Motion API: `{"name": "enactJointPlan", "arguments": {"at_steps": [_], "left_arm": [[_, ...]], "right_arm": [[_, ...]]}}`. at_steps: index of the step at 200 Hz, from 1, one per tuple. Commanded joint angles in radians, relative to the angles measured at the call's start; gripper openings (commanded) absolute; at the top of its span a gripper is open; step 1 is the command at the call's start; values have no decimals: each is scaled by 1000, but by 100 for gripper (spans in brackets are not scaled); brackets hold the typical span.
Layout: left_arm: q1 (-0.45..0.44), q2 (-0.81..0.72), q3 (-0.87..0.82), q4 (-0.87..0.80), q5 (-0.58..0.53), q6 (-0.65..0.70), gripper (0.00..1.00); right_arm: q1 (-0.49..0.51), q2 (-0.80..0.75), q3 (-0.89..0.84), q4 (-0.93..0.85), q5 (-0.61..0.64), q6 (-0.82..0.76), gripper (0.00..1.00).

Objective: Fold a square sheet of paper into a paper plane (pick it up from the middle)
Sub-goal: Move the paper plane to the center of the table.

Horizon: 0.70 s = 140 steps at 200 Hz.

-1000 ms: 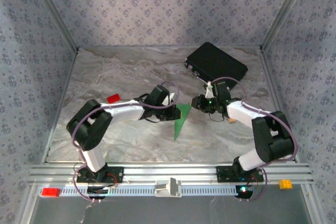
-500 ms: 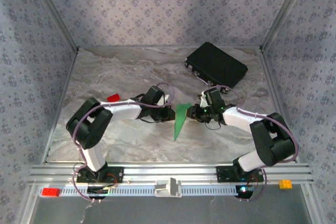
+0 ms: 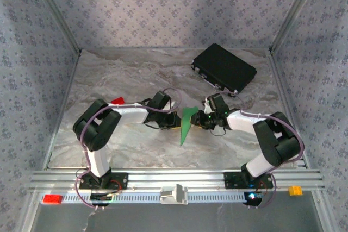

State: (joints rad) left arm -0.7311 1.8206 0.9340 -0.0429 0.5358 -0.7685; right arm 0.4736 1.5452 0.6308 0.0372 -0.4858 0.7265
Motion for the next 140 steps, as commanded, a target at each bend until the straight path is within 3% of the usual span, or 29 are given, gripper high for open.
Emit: {"name": "enactJointPlan", "arguments": {"at_steps": [1, 140], "left_arm": [[-2, 20, 26, -18, 37, 9, 16], [-7, 31, 16, 27, 99, 5, 21]], "right_arm": [[13, 25, 17, 11, -12, 15, 28], [23, 72, 0, 0, -12, 10, 25]]}}
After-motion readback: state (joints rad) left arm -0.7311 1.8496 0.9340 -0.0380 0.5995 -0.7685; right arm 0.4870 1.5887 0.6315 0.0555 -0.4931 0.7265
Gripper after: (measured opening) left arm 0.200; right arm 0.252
